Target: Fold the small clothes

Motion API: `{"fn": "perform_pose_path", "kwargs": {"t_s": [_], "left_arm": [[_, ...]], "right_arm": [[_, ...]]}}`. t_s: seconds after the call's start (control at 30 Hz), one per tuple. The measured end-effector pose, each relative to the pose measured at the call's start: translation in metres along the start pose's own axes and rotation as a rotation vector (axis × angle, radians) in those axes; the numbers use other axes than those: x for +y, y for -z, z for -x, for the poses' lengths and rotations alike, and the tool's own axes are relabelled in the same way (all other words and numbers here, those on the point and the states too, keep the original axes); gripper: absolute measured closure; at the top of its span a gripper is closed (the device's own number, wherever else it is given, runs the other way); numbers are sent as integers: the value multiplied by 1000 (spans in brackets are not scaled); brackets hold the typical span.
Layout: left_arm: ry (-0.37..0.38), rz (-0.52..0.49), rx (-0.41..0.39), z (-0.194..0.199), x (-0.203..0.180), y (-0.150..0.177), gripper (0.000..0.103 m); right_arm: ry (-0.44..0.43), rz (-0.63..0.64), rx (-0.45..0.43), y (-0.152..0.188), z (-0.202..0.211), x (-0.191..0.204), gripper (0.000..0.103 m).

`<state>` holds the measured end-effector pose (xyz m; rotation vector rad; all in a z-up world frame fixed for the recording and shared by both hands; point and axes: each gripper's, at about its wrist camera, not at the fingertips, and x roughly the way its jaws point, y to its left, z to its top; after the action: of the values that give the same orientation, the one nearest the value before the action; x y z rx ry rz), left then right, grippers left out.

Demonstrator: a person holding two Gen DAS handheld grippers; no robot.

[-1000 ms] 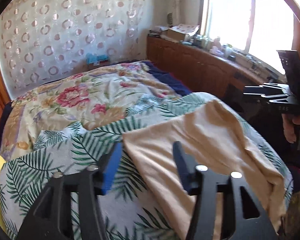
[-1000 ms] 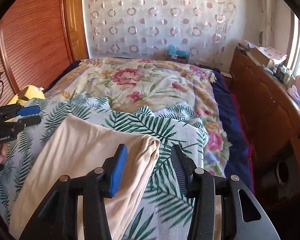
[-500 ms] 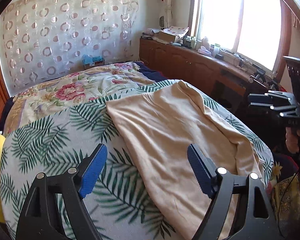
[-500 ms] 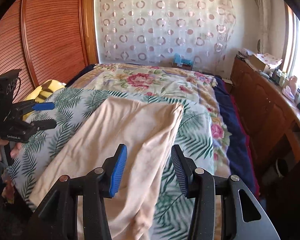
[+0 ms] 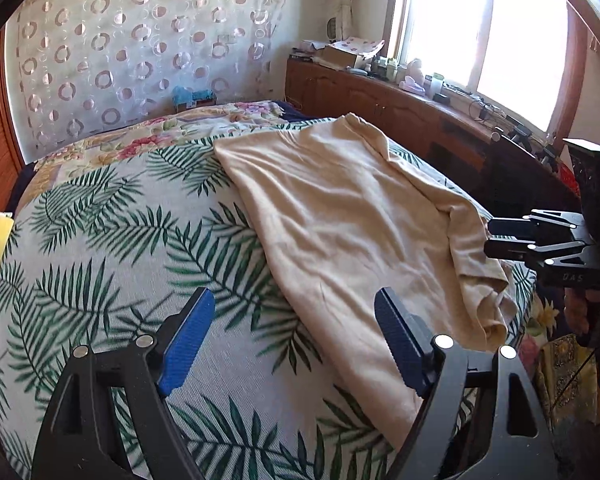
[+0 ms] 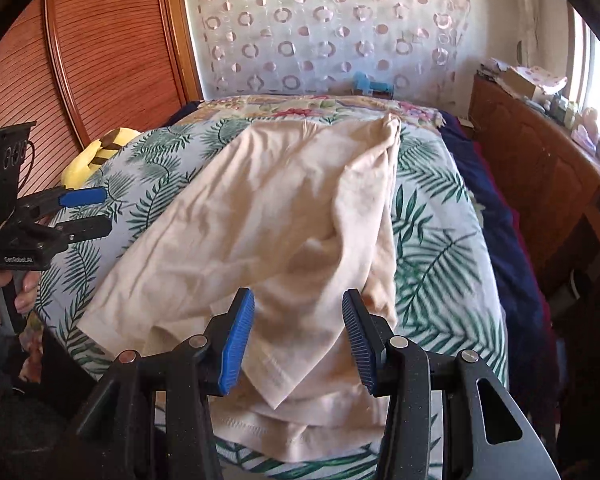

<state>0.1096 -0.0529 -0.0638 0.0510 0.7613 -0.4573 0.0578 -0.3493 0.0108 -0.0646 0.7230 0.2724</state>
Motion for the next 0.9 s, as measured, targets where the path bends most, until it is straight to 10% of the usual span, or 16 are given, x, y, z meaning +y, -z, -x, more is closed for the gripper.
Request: {"fn": "perform_pose_path", "kwargs": {"t_s": [0.33,0.43,0.53,0.9], "left_arm": [[9,1,33,1,-9,23,20],[10,-16,41,-3,-16,25,20],[10,-25,51,-7,-20,27,20],[16,-33,92,-18,-26,32,20]], "right_arm": [[46,-21,34,12,-11,12,56],[26,-6,27,13,-5,11,95],[26,6,0,18,6,7,102],[30,-21,-54,37,36,-8,101]]}}
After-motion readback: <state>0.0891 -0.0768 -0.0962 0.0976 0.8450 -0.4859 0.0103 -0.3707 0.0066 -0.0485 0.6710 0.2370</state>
